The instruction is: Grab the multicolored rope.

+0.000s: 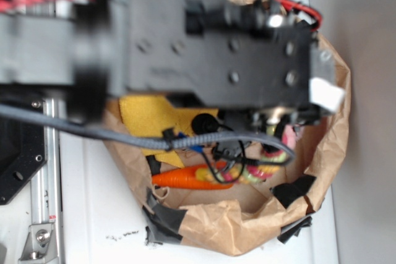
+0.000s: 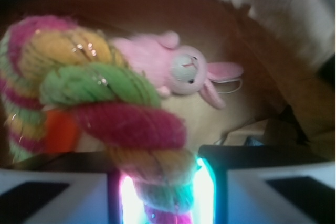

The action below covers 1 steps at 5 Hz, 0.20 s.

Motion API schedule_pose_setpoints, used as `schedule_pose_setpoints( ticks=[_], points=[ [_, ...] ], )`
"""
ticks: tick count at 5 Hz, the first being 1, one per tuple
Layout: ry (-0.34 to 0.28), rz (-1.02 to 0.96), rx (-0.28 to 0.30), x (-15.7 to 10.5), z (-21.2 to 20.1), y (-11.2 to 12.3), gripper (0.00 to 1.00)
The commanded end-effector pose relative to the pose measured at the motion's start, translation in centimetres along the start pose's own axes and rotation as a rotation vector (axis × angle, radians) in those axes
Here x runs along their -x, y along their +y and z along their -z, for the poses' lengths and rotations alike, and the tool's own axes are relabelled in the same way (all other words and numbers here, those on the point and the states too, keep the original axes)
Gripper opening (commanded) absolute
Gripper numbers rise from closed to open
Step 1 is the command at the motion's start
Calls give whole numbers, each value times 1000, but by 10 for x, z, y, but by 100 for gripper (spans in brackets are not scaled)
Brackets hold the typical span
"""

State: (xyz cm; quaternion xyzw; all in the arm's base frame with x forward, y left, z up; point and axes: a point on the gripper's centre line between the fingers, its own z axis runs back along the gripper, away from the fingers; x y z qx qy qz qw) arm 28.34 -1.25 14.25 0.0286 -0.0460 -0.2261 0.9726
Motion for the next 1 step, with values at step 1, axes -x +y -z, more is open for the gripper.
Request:
schedule_pose_setpoints(
  ticks=[1],
  points=[
    [-2,-36,-27,-4,-56,-5,0]
  ],
)
